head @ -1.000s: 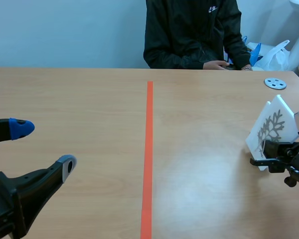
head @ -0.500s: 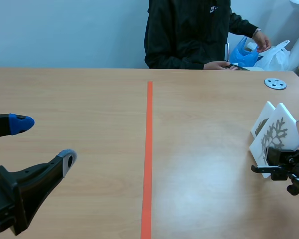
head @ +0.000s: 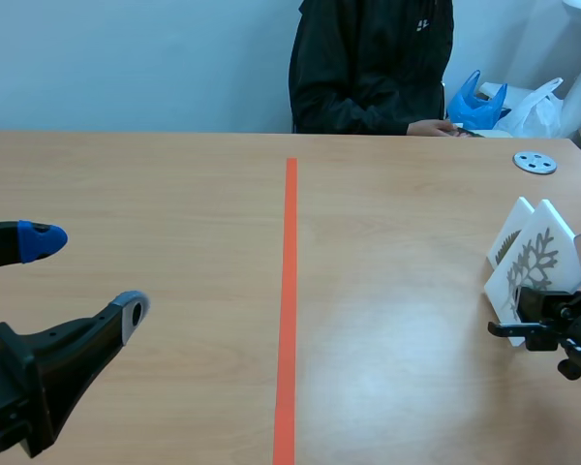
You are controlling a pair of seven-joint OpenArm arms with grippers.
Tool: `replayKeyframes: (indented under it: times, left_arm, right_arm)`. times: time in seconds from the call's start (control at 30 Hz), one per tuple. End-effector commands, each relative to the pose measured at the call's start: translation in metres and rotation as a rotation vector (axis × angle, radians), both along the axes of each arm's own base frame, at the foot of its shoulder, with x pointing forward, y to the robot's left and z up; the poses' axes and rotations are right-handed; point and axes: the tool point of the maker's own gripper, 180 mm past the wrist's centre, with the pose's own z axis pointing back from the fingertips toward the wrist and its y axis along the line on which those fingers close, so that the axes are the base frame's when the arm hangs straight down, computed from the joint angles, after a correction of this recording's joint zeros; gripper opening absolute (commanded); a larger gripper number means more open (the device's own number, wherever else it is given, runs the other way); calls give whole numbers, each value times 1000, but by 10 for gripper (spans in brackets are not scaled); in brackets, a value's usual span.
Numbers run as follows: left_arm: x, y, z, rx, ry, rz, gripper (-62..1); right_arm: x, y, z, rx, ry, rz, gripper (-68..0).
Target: Sort the leaf by its shape. The table is split by an orange tape line. A compound leaf with several leaflets goes to the left side, a simple leaf with one blade goes to the right side. Return to the home posture when a red brick is placed on the table.
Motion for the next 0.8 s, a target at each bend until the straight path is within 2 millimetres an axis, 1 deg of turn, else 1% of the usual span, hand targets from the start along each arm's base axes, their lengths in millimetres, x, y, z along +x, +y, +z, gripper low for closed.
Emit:
replayKeyframes:
  times: [0.0, 0.13, 0.4, 0.77]
  left_arm:
    - [1, -3, 6, -27, -17, 0, 14]
    - [1, -3, 6, -27, -17, 0, 14]
    - [1, -3, 6, -27, -17, 0, 14]
    - [1, -3, 6, -27, -17, 0, 14]
  right_arm:
    - [7, -3, 12, -10, -41, 3, -620]
    - [4, -3, 10, -10, -34, 3, -620]
    - [3, -3, 9, -10, -30, 4, -616]
    - [4, -4, 11, -12, -37, 5, -300]
